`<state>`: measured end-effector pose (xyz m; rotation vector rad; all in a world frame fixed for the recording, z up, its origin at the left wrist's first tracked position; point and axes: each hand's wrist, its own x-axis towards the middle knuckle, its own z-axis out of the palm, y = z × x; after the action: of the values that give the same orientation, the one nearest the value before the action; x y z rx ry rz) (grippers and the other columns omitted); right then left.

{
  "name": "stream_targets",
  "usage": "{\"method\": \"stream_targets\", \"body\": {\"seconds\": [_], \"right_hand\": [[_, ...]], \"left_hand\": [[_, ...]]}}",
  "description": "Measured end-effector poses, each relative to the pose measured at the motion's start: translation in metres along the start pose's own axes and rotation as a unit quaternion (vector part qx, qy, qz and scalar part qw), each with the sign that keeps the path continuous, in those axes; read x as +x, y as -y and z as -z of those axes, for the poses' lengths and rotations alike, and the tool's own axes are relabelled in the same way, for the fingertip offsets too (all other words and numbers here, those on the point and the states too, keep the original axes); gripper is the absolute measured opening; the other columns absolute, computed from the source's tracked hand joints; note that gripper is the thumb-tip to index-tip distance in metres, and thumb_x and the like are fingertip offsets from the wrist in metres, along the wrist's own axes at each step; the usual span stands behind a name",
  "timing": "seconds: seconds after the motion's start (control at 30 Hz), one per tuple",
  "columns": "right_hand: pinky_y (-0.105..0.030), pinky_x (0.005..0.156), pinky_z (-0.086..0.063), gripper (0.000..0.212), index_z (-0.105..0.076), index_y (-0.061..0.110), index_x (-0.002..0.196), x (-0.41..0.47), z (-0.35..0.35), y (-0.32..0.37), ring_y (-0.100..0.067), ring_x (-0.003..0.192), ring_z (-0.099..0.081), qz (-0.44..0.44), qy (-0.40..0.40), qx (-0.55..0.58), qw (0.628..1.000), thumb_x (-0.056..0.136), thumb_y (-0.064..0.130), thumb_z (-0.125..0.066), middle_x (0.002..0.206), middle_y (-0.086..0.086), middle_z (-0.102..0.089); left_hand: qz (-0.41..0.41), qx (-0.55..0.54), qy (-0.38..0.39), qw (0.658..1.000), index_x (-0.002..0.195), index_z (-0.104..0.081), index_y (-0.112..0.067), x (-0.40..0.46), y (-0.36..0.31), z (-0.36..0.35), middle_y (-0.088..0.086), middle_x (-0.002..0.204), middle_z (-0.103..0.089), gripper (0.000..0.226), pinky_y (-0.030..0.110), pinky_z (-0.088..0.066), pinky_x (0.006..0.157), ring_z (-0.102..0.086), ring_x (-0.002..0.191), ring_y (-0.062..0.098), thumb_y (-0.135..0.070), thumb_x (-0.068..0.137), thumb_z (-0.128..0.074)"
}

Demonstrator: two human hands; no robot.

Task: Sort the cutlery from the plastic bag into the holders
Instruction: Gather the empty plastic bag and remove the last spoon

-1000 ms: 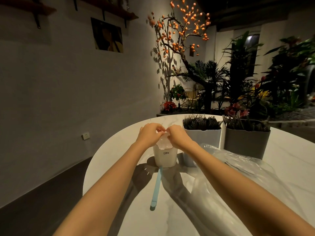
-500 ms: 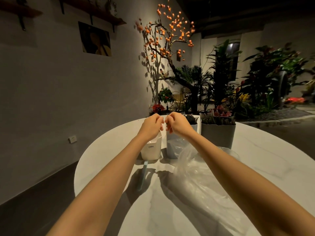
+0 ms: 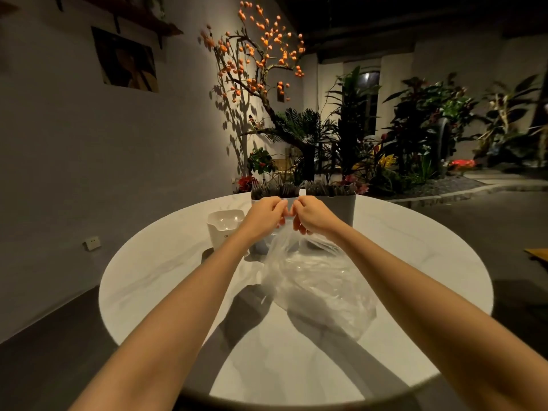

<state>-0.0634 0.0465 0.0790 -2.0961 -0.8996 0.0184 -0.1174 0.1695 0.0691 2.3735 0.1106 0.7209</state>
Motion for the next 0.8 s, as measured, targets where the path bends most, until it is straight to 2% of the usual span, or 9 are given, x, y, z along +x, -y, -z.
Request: {"method": "stream_targets", "body": {"seconds": [0.13, 0.27, 0.33, 0.4, 0.47, 0.57, 0.67, 0.73, 0.8], "right_hand": [[-0.021, 0.046, -0.046, 0.035, -0.050, 0.009, 0.078, -0.017, 0.007, -0.004, -0.015, 0.052, -0.056, -0.055, 0.010, 0.017, 0.998, 0.104, 0.015, -0.028, 0.067, -0.007, -0.060], [-0.029, 0.058, -0.058, 0.028, -0.057, -0.002, 0.095, -0.026, 0.009, -0.014, -0.022, 0.058, -0.066, -0.131, 0.055, 0.033, 0.989, 0.103, 0.010, -0.033, 0.072, -0.013, -0.067], [-0.032, 0.066, -0.059, 0.028, -0.059, -0.006, 0.102, -0.030, 0.008, -0.024, -0.024, 0.064, -0.067, -0.156, 0.082, 0.017, 0.984, 0.102, 0.007, -0.034, 0.082, -0.018, -0.070], [-0.032, 0.073, -0.057, 0.030, -0.059, -0.009, 0.111, -0.032, 0.007, -0.035, -0.025, 0.074, -0.067, -0.157, 0.106, -0.013, 0.982, 0.102, 0.006, -0.036, 0.100, -0.023, -0.069], [-0.035, 0.086, -0.052, 0.033, -0.056, -0.012, 0.121, -0.035, 0.005, -0.046, -0.031, 0.097, -0.063, -0.136, 0.144, -0.064, 0.978, 0.102, 0.007, -0.037, 0.119, -0.025, -0.062], [-0.034, 0.107, -0.032, 0.043, -0.039, -0.002, 0.142, -0.040, 0.004, -0.061, -0.029, 0.131, -0.042, -0.079, 0.222, -0.148, 0.960, 0.101, 0.010, -0.041, 0.144, -0.014, -0.043], [-0.033, 0.114, -0.024, 0.067, -0.024, 0.015, 0.152, -0.042, 0.004, -0.080, -0.024, 0.141, -0.030, -0.057, 0.258, -0.196, 0.944, 0.096, 0.033, -0.056, 0.156, -0.004, -0.028], [-0.035, 0.116, -0.022, 0.083, -0.016, 0.019, 0.154, -0.042, 0.004, -0.091, -0.022, 0.144, -0.024, -0.078, 0.273, -0.196, 0.938, 0.090, 0.043, -0.062, 0.158, -0.001, -0.023], [-0.036, 0.117, -0.022, 0.088, -0.015, 0.019, 0.154, -0.041, 0.001, -0.099, -0.023, 0.143, -0.025, -0.085, 0.277, -0.240, 0.927, 0.087, 0.047, -0.065, 0.158, -0.001, -0.024]], "left_hand": [[-0.007, -0.005, 0.023, 1.000, 0.081, -0.059, -0.011, -0.012, -0.010, -0.012, -0.003, 0.068, -0.058, 0.033, 0.019, -0.046, 0.061, -0.055, 0.061, 0.008, -0.021, 0.104, -0.038], [-0.003, 0.004, 0.034, 0.999, 0.088, -0.064, -0.007, -0.019, -0.010, -0.025, 0.000, 0.076, -0.062, 0.033, 0.025, -0.051, 0.068, -0.057, 0.063, 0.010, -0.023, 0.104, -0.040], [-0.001, 0.018, 0.037, 0.999, 0.093, -0.068, -0.006, -0.024, -0.007, -0.032, -0.002, 0.074, -0.060, 0.033, 0.023, -0.048, 0.065, -0.054, 0.064, 0.009, -0.023, 0.103, -0.042], [-0.010, 0.038, 0.053, 0.998, 0.095, -0.072, -0.005, -0.027, -0.004, -0.039, 0.002, 0.080, -0.064, 0.028, 0.025, -0.045, 0.062, -0.052, 0.065, 0.010, -0.019, 0.100, -0.048], [-0.025, 0.061, 0.092, 0.994, 0.102, -0.073, -0.004, -0.030, -0.002, -0.045, 0.010, 0.095, -0.069, 0.024, 0.030, -0.048, 0.069, -0.055, 0.070, 0.015, -0.016, 0.098, -0.052], [-0.033, 0.091, 0.162, 0.982, 0.115, -0.069, -0.005, -0.035, 0.000, -0.054, 0.011, 0.110, -0.068, 0.025, 0.032, -0.049, 0.083, -0.061, 0.092, 0.022, -0.014, 0.098, -0.053], [-0.034, 0.114, 0.193, 0.974, 0.124, -0.063, -0.006, -0.033, 0.009, -0.063, 0.011, 0.124, -0.062, 0.029, 0.033, -0.046, 0.096, -0.057, 0.112, 0.024, -0.007, 0.098, -0.051], [-0.019, 0.110, 0.192, 0.975, 0.129, -0.057, -0.006, -0.030, 0.019, -0.067, 0.013, 0.132, -0.056, 0.038, 0.033, -0.045, 0.102, -0.053, 0.121, 0.025, 0.006, 0.094, -0.047], [-0.014, 0.109, 0.194, 0.975, 0.133, -0.052, -0.007, -0.029, 0.027, -0.069, 0.013, 0.136, -0.051, 0.045, 0.032, -0.044, 0.103, -0.049, 0.124, 0.026, 0.009, 0.091, -0.049]]}}
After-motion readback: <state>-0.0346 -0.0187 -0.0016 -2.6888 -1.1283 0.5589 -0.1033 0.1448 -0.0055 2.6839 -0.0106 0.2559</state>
